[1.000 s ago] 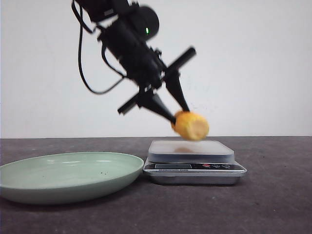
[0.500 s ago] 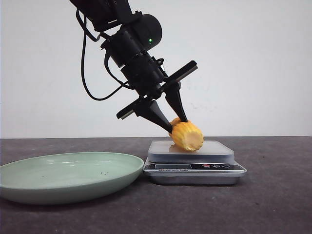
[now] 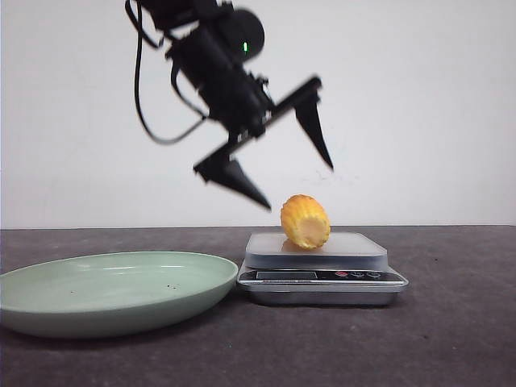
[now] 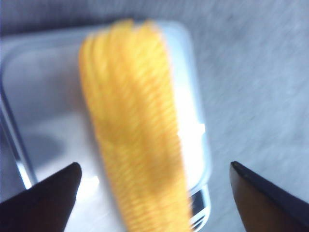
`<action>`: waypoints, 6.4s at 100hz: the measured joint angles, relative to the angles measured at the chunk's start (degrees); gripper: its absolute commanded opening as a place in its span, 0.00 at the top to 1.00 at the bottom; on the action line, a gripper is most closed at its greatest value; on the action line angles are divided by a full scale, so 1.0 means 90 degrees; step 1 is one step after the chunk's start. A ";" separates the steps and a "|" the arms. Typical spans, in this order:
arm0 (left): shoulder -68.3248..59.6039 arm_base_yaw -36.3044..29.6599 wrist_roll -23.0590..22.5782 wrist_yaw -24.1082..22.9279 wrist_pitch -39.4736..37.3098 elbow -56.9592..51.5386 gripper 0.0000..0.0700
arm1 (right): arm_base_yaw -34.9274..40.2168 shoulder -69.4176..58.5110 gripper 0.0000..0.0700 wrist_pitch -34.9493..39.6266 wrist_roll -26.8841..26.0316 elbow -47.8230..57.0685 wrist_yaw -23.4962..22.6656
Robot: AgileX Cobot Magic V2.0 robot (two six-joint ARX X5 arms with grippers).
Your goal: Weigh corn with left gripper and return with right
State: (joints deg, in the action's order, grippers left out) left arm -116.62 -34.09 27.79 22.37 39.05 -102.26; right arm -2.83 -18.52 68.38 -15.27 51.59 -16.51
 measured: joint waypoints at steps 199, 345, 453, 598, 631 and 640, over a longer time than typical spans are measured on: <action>0.8357 0.0049 -0.1542 -0.3929 0.4748 -0.1498 0.44 | 0.3021 -0.4755 0.37 -0.5396 -0.0546 0.0017 0.0323; 0.9020 0.0049 -0.1715 -0.4374 0.4748 -0.0223 0.44 | 0.4337 -0.8189 1.00 -0.3028 -0.1122 0.4277 0.2317; 0.9020 0.0034 -0.1804 -0.4850 0.4748 0.0087 0.44 | 0.6232 -1.1004 1.00 -0.2907 -0.2747 0.5457 0.1627; 0.9022 0.0034 -0.1661 -0.4988 0.4748 0.0209 0.45 | 0.7332 -0.7803 0.99 -0.2329 -0.0389 0.5520 0.5238; 0.9022 0.0034 -0.1656 -0.4991 0.4748 0.0408 1.00 | 0.9119 -0.5651 0.99 -0.2535 -0.0112 0.4743 0.8092; 0.9022 0.0034 -0.1656 -0.4991 0.4748 0.0488 1.00 | 0.9258 -0.5285 0.99 -0.2528 -0.0112 0.4099 0.8310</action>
State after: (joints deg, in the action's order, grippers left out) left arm -35.42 -33.78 12.88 -22.55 81.78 -97.86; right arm 80.49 -66.08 45.63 -16.27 88.49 58.28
